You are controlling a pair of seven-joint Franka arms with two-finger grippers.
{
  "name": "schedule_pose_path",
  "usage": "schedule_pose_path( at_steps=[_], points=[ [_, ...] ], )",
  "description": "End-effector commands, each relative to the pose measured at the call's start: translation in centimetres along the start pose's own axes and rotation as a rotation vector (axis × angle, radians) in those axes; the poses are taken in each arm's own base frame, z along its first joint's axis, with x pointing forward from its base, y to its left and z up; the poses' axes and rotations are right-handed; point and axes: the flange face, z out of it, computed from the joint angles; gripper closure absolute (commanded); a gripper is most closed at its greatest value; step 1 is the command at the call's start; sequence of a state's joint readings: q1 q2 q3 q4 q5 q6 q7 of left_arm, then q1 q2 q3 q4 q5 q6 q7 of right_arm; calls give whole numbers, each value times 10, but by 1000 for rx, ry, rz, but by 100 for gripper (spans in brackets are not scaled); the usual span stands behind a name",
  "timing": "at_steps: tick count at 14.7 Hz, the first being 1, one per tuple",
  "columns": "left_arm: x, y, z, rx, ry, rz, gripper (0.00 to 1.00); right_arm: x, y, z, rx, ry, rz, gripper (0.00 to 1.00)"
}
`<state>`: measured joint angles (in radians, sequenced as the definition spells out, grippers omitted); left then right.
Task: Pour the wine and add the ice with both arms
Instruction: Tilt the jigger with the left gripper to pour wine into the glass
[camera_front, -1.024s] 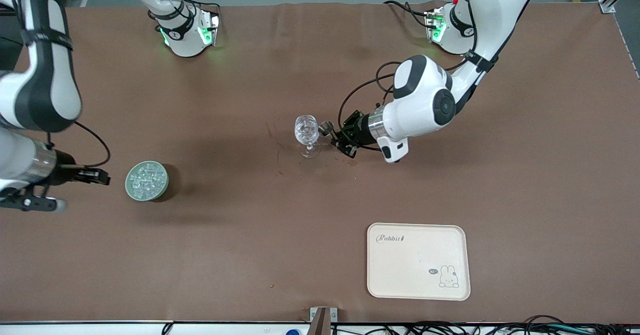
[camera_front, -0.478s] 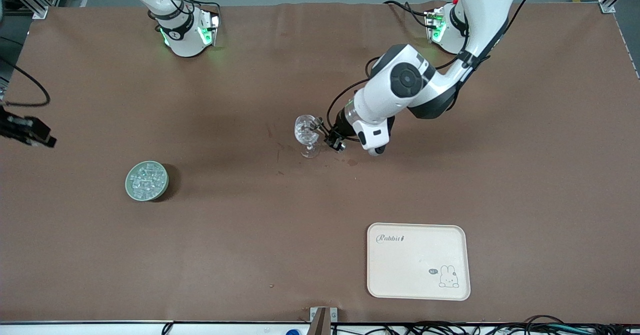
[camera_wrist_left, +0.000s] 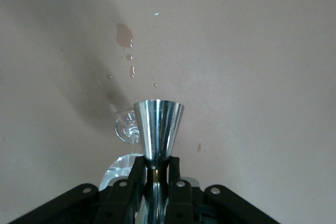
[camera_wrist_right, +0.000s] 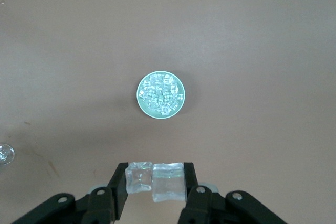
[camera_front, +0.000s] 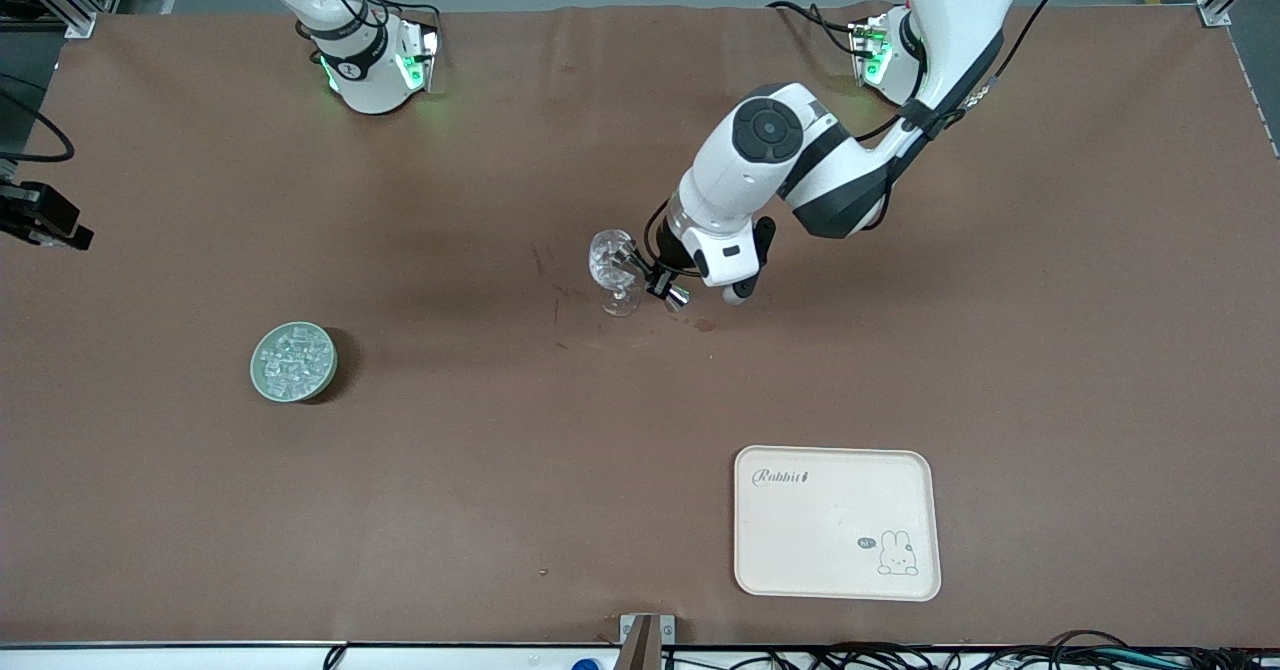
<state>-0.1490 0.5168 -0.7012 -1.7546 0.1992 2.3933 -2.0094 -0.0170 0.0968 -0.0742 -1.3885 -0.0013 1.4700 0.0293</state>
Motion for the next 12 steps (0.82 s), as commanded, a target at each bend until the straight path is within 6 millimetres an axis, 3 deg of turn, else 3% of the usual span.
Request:
schedule_pose_path(
  at_steps=[1,2,12],
  points=[
    [-10,1,-1,-2,34,19,100,-2,-3,-2,-17,-2,6,98],
    [-18,-1,-1,-8,43,37,100,-2,-3,-2,-17,-2,6,98],
    [-27,0,-14,-14,112,62,100,-1,-4,-1,-15,1,4,98]
  ],
)
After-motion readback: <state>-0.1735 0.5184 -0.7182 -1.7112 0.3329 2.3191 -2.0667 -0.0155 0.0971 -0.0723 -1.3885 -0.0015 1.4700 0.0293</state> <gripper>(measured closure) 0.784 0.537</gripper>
